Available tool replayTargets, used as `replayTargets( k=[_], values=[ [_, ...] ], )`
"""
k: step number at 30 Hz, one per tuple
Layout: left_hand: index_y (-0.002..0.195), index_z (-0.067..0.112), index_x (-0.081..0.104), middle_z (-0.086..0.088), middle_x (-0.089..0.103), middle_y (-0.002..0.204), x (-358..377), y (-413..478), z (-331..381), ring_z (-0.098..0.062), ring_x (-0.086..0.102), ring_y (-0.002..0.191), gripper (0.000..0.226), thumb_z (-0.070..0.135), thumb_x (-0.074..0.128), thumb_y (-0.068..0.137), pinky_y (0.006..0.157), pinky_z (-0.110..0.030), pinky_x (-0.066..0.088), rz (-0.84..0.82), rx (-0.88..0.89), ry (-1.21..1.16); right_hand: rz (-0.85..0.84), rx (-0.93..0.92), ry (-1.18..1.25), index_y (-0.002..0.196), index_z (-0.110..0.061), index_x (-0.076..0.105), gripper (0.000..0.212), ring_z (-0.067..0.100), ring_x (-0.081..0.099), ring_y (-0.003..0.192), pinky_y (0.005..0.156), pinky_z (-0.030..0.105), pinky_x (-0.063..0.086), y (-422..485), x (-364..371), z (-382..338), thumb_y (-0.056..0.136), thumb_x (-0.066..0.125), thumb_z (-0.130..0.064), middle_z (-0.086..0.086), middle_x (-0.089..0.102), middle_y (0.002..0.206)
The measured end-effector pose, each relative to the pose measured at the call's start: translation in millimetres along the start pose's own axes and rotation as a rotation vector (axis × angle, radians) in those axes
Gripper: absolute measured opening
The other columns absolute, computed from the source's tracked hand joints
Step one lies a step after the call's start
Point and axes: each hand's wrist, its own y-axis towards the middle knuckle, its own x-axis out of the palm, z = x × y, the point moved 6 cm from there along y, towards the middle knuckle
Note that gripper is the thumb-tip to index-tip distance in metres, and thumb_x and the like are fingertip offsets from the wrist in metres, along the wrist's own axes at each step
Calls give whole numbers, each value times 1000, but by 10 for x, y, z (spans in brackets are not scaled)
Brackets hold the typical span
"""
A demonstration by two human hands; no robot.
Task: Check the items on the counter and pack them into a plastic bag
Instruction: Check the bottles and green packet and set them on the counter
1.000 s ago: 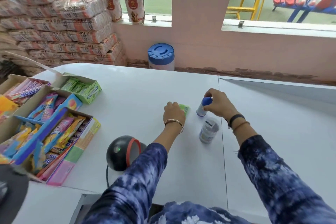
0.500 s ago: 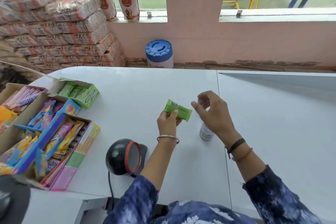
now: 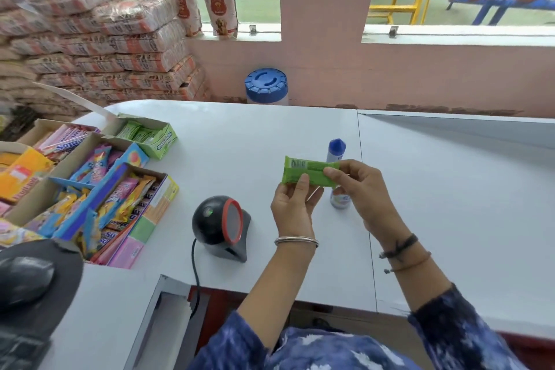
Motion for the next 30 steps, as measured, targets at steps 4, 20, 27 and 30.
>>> replayTargets(
  k=[4,20,27,30],
  values=[
    [93,9,62,-6,66,85,-463,-16,-180,-16,64,78,14,13,49,93,65,-25,54,157,-116,-172,-48,23,-127,79,-10,66,6,4,61,61,55,17,52,-195,363,264,78,72,-11,3,67,72],
    [137,20,35,-16,58,110,-849,126,-229,-28,61,97,51,7,50,91,80,-37,54,158,-62,47,-91,-453,-602,81,-14,65,9,11,63,71,56,22,52,-485,666,292,78,72,-17,-4,62,80],
    [121,12,58,-18,53,123,-420,255,-470,-32,55,112,43,-8,45,85,97,-36,46,-279,440,1366,-48,-700,-1221,81,-12,62,10,26,59,57,44,30,47,-283,90,824,76,70,-9,2,65,79],
    [116,24,63,-14,63,94,-474,294,-665,-34,61,79,54,-3,64,69,63,-39,52,-311,461,1744,-42,-681,-1342,81,-14,61,20,26,60,60,52,31,47,-254,-81,1051,70,74,-3,2,66,79]
  ],
)
